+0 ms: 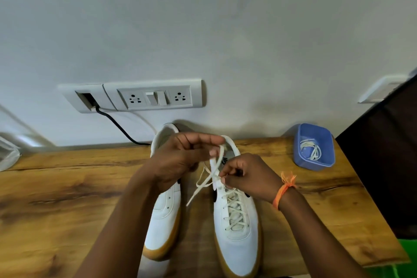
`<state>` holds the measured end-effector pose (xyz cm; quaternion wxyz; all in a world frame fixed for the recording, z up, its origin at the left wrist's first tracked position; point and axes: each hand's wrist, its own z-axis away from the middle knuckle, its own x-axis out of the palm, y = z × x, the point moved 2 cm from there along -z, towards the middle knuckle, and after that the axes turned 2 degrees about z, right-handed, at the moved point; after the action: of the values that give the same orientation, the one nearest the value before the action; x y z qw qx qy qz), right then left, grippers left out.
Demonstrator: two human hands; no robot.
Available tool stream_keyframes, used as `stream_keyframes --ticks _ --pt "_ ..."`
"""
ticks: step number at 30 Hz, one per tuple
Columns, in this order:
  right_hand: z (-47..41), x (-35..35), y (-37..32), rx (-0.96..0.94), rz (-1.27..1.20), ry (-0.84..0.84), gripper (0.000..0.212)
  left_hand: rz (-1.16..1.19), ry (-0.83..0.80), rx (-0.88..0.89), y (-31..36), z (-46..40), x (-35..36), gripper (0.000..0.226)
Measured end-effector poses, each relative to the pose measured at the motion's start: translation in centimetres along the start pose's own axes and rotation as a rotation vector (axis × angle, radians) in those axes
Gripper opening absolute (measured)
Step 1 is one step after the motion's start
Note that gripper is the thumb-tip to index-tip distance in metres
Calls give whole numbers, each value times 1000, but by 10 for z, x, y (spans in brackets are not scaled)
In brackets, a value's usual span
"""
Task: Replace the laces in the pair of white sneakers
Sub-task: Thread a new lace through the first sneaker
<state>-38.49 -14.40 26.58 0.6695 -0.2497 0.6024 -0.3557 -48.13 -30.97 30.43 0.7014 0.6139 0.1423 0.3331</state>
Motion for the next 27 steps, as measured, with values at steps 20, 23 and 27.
stream_keyframes --ticks 20,23,27 --pt "8 -21 -19 39 -326 -40 31 -822 257 231 -2 5 18 19" --pt "19 -29 -25 76 -401 -116 25 -865 186 191 6 22 13 23" --pt "36 -27 -27 144 -384 -129 24 -354 16 -64 11 53 16 31"
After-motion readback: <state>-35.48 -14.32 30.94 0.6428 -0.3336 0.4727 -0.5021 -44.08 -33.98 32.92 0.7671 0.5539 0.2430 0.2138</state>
